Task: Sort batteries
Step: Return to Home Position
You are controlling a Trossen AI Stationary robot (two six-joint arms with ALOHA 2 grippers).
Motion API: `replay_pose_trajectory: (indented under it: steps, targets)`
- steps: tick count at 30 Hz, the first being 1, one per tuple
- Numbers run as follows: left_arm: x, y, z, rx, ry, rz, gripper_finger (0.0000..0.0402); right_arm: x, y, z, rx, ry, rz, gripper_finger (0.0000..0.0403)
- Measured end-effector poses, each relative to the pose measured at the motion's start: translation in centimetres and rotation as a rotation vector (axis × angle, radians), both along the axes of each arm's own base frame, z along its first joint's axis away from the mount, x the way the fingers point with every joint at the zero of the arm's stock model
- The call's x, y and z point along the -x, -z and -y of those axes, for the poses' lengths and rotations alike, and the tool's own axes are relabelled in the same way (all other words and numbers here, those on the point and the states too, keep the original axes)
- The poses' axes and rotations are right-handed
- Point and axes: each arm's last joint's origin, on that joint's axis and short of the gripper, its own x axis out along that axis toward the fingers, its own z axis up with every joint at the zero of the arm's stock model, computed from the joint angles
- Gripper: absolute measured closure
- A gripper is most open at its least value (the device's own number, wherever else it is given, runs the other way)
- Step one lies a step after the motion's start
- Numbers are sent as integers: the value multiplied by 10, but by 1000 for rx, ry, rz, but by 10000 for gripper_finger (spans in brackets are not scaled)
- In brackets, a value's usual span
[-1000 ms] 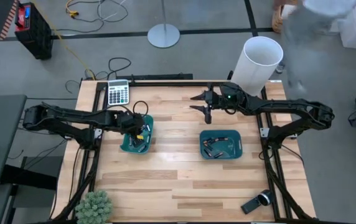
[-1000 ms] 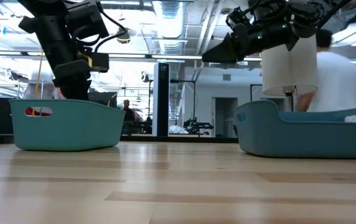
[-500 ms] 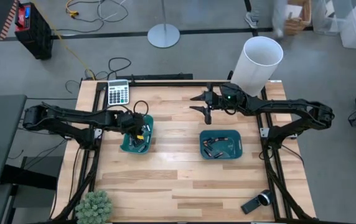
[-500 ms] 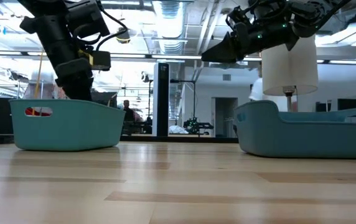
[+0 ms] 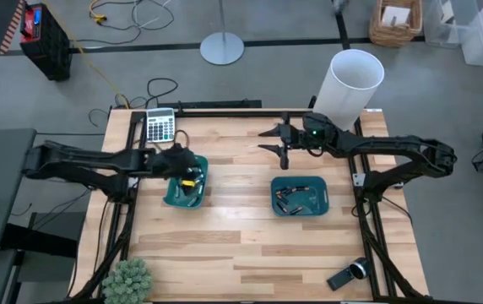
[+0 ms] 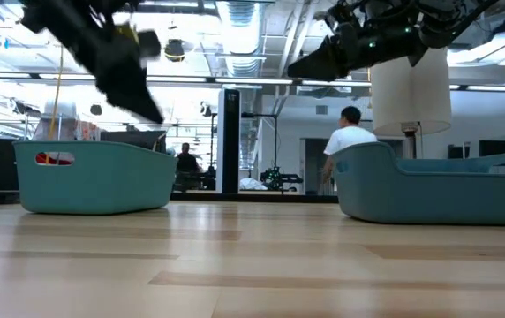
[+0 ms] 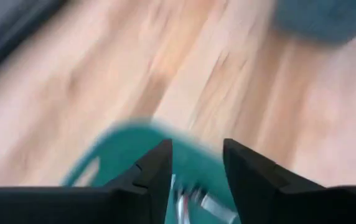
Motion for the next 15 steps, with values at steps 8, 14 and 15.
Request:
replay_pose_trajectory:
  steps: [8, 14, 15]
  targets:
    - [36, -53, 19, -205, 120, 289, 361, 29, -25, -17, 44, -143, -3, 295]
    - [55, -69, 26, -313, 157, 362, 399, 67, -20, -32, 124, -185, 121, 393]
    - [55, -69, 27, -330, 158, 356, 400, 74, -17, -34, 124, -185, 150, 392]
